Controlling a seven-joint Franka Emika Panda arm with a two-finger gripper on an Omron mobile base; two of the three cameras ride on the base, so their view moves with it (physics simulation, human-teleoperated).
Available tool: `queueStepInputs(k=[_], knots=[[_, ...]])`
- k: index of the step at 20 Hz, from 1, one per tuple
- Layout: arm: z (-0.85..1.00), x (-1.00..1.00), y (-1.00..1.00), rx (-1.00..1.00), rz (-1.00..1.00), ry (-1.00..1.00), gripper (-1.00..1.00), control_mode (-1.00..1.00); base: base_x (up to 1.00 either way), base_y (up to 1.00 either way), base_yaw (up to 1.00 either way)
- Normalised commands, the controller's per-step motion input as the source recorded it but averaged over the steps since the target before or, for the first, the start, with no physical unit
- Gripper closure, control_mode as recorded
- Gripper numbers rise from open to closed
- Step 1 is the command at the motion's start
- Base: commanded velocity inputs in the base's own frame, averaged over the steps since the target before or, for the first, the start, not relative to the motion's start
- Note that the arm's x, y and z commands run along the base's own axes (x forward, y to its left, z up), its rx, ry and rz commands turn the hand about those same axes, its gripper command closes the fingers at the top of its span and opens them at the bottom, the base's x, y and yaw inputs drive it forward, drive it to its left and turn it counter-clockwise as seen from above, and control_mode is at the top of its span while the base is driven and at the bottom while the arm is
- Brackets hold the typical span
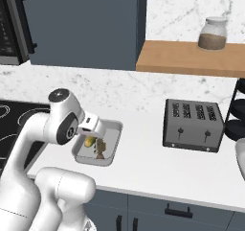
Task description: Place one cucumber and one fish in each tupperware on the nearby counter, to pack two identical lunches.
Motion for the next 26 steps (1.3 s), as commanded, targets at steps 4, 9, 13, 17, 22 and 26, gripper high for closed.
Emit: queueStepInputs(k=[4, 9, 13, 17, 22, 26], knots=[[0.38, -0.62, 0.08, 0.00, 0.00, -0.13, -1.00, -1.00, 0.00, 0.00, 0.00], [-0.12, -0.06, 0.00, 0.00, 0.00, 0.00, -1.00, -1.00, 0.00, 0.00, 0.00], [-0.01, 0.00, 0.00, 0.00, 0.00, 0.00, -1.00, -1.00, 0.00, 0.00, 0.00], [0.00, 0.00, 0.00, 0.00, 0.00, 0.00, -1.00, -1.00, 0.00, 0.00, 0.00], [0.00, -0.04, 0.00, 0.00, 0.00, 0.00, -1.00, 1.00, -0.06, 0.00, 0.00], [0.00, 0.00, 0.00, 0.00, 0.00, 0.00, -1.00, 1.00, -0.61, -0.23, -0.09]])
